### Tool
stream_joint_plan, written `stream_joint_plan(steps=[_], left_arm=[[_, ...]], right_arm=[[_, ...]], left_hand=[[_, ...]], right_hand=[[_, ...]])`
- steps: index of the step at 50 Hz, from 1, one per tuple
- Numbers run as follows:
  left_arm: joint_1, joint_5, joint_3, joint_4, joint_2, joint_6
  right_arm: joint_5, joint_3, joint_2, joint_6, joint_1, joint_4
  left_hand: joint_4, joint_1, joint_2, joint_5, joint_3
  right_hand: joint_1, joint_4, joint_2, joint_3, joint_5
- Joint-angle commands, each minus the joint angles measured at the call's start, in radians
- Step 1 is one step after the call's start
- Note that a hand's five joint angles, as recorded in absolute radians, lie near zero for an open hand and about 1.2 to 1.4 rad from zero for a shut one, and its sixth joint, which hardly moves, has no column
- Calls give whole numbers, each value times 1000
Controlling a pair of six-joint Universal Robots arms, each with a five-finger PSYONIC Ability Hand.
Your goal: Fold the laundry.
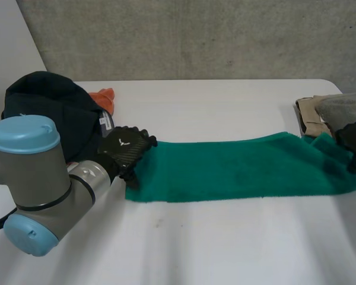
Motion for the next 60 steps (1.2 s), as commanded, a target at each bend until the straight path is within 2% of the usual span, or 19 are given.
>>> stream_joint_plan(steps=[1,7,14,21,27,41,42,43,49,53,56,58,60], left_arm=[[8,-4,-17,-4,42,-10],[28,2,-34,-4,80,-33],[28,2,-44,-4,85,-42],[16,-4,-51,-1,74,-38],[5,-6,-50,2,69,-38],[-3,-10,-51,1,71,-38],[-3,-12,-53,1,71,-38],[-3,-12,-54,2,71,-38],[-1,-15,-65,2,77,-41],[3,-18,-76,2,88,-42],[16,-18,-86,2,101,-42],[35,-19,-105,2,123,-42],[51,-15,-116,2,138,-44]], right_arm=[[-67,-34,0,-40,-89,77],[-171,-72,57,-170,-175,171],[-199,-94,128,-256,-212,200],[-208,-97,168,-245,-232,128],[-243,-94,178,-193,-232,53],[-254,-118,234,-181,-226,36],[-251,-120,237,-181,-227,27],[-248,-120,237,-180,-230,15],[-187,-75,172,-141,-259,-62],[-145,-69,123,-159,-278,-42],[-85,-87,125,-205,-270,-10],[22,-110,117,-268,-234,37],[57,-123,111,-282,-197,48]], left_hand=[[-7,-20,-16,-3,-15],[-7,-20,-16,-3,-15],[-31,-44,-39,-27,-38],[-46,-58,-54,-41,-53],[-49,-61,-57,-44,-56],[-60,-73,-69,-56,-68],[-63,-76,-72,-59,-71],[-66,-79,-74,-62,-74],[-72,-85,-80,-68,-79],[-93,-105,-101,-88,-100],[-98,-111,-107,-94,-106],[-107,-120,-116,-103,-115],[-107,-120,-116,-103,-115]], right_hand=[[-35,-26,-31,-27,-5],[-38,-29,-34,-30,-8],[-85,-76,-81,-77,-55],[-68,-58,-63,-59,-38],[53,62,57,61,83],[167,177,171,175,197],[385,395,390,394,415],[792,801,796,800,822],[796,806,800,804,826],[796,806,800,804,826],[796,806,800,804,826],[796,806,800,804,826],[796,806,800,804,826]])
